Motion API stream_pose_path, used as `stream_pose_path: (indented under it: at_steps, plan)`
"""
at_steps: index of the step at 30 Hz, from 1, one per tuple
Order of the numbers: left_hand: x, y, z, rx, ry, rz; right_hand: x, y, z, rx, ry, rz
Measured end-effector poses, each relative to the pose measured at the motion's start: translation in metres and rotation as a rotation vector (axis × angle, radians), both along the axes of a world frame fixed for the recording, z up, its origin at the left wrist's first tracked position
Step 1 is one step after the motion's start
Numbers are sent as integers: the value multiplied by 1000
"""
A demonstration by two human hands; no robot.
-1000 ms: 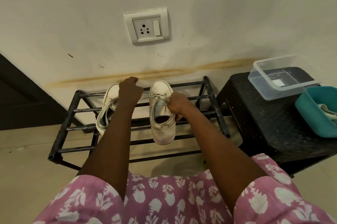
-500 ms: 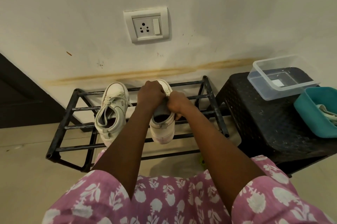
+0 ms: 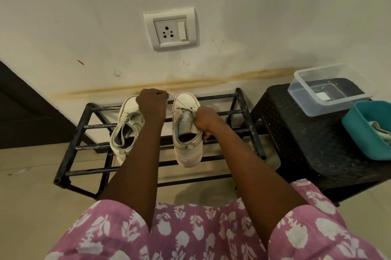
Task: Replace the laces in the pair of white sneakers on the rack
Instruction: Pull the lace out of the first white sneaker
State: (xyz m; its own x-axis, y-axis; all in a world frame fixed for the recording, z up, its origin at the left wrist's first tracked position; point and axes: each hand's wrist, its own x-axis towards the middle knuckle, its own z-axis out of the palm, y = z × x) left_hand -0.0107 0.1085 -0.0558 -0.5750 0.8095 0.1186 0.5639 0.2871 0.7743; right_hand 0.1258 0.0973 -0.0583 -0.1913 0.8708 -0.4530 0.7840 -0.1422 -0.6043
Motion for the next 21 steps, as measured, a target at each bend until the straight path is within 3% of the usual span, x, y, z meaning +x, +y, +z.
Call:
stream_pose_path:
  at_steps: [5,8,18,21]
  plan:
    - [-24,0,5,89,-75,263,0,0,-1,5,3,-2]
    - [-35,1,3,45,-65,299,0,0,-2,6,9,-6]
    - [10,2,3,-213,213,-452,-3,1,-4,24,-17,-4]
    - [26,4,-4,-336,355,-554,-3,2,-5,34,-2,0]
